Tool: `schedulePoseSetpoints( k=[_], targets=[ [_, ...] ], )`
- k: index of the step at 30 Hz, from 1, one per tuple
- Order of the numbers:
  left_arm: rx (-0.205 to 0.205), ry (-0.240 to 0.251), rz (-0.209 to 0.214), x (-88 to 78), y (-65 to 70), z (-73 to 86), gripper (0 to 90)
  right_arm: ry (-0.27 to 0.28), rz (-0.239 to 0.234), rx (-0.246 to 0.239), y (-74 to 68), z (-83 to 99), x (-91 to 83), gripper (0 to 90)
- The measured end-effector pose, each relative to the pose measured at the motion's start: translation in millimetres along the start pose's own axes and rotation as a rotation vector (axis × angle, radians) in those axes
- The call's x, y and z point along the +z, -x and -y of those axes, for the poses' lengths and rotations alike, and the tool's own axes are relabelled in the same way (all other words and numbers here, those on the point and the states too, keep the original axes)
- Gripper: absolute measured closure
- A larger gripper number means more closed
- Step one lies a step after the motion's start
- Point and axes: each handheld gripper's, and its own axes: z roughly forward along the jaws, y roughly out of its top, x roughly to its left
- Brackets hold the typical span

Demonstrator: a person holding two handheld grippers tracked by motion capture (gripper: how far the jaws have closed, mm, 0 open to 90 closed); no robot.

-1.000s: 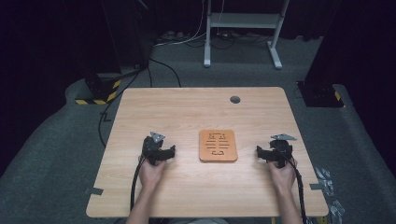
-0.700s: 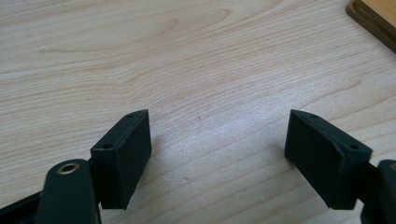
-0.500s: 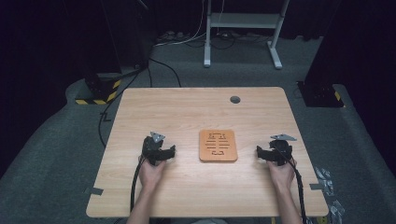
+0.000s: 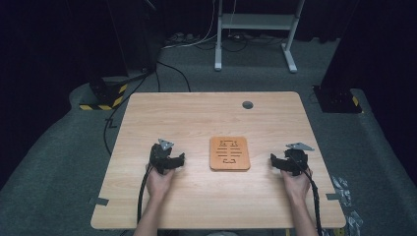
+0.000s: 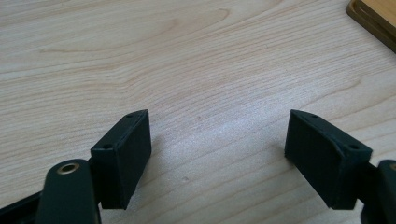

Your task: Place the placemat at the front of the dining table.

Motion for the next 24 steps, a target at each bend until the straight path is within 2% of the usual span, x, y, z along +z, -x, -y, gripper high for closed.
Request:
schedulePoseSetpoints(
  k=[4,12,17,24],
  targets=[
    [-0.001,0.000,0.000,0.1,-0.1,0.0,22.8,-0.007,-0.016,0.004,-1.3,-0.7,-2.5,16.8],
    [-0.003,0.001,-0.001,0.0,0.1,0.0,22.9,0.028,-0.016,-0.005,-7.5,0.6,-5.7,17.6],
    [-0.001,0.001,0.000,0.1,-0.1,0.0,22.9,0.042,-0.038,-0.001,-13.7,-1.3,-10.4,18.4],
    [-0.003,0.000,-0.001,0.0,0.0,0.0,22.9,0.015,-0.071,-0.015,-24.2,-4.4,-9.9,18.8]
  ],
)
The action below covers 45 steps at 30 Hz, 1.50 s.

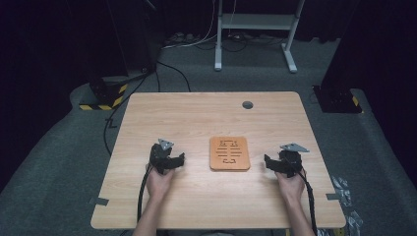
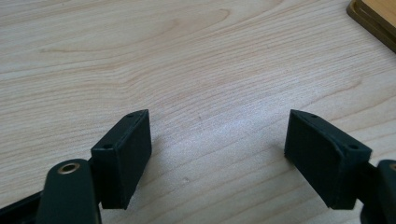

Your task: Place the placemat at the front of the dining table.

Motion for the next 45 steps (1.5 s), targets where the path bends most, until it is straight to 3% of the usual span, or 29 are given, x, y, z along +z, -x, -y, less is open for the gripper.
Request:
schedulePoseSetpoints(
  k=[7,19,22,32,45],
  targets=[
    [-0.001,-0.001,0.000,-0.1,-0.2,0.1,23.0,-0.003,-0.021,-0.036,-12.4,-7.7,3.9,19.3],
    [0.001,0.000,-0.001,0.1,-0.8,-0.3,23.6,-0.027,-0.054,-0.032,-29.4,-20.2,11.0,19.9],
    [0.000,0.000,-0.001,0.1,-0.8,-0.3,23.6,-0.003,-0.043,-0.037,-31.5,-21.3,12.9,20.2],
    [-0.001,0.000,-0.001,0.1,-0.7,-0.3,23.6,-0.014,-0.032,-0.039,-37.3,-32.3,17.6,20.4],
    [0.000,0.000,-0.001,0.1,-0.8,-0.3,23.6,-0.028,-0.015,-0.041,-37.6,-32.0,23.5,22.1]
  ],
)
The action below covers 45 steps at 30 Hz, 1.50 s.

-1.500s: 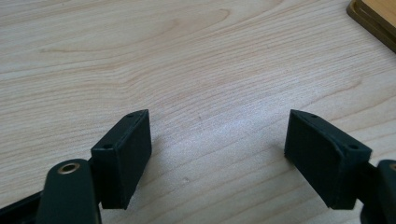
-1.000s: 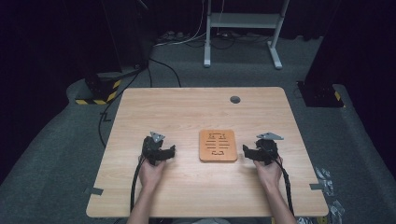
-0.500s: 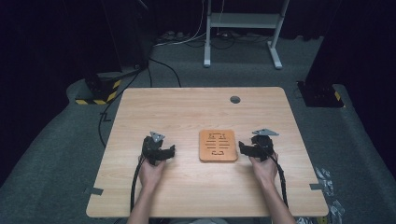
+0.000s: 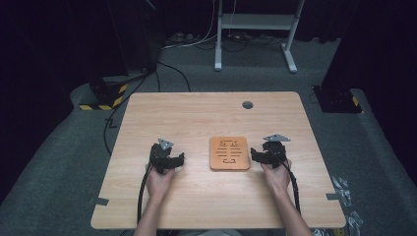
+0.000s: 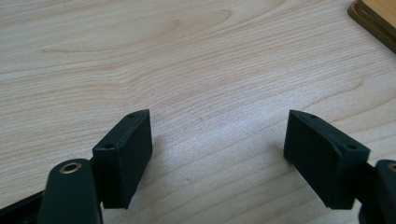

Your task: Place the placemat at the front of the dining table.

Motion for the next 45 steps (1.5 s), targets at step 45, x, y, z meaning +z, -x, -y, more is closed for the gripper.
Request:
schedulePoseSetpoints(
  k=[45],
  targets=[
    [-0.001,0.001,0.000,0.0,0.1,0.0,23.6,-0.032,-0.003,-0.027,-16.6,0.3,13.8,24.8]
  ],
)
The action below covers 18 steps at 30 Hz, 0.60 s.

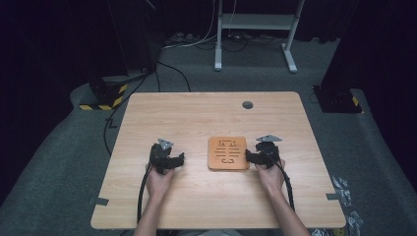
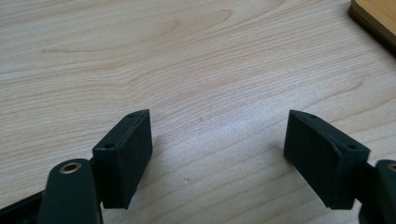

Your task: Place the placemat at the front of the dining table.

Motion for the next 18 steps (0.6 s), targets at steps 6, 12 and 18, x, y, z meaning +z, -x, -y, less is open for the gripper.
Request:
schedulePoseSetpoints(
  k=[6,12,18],
  targets=[
    [-0.002,0.000,-0.001,0.0,0.1,0.0,23.6,-0.006,-0.007,-0.002,-4.3,-0.6,-0.2,24.9],
    [-0.003,0.000,0.000,0.0,0.2,0.1,23.6,-0.009,-0.017,-0.004,-7.1,-1.3,0.3,25.0],
    [-0.003,0.000,-0.001,0.0,0.2,0.1,23.6,-0.008,-0.034,-0.020,-13.6,-6.8,-1.5,24.6]
  ],
)
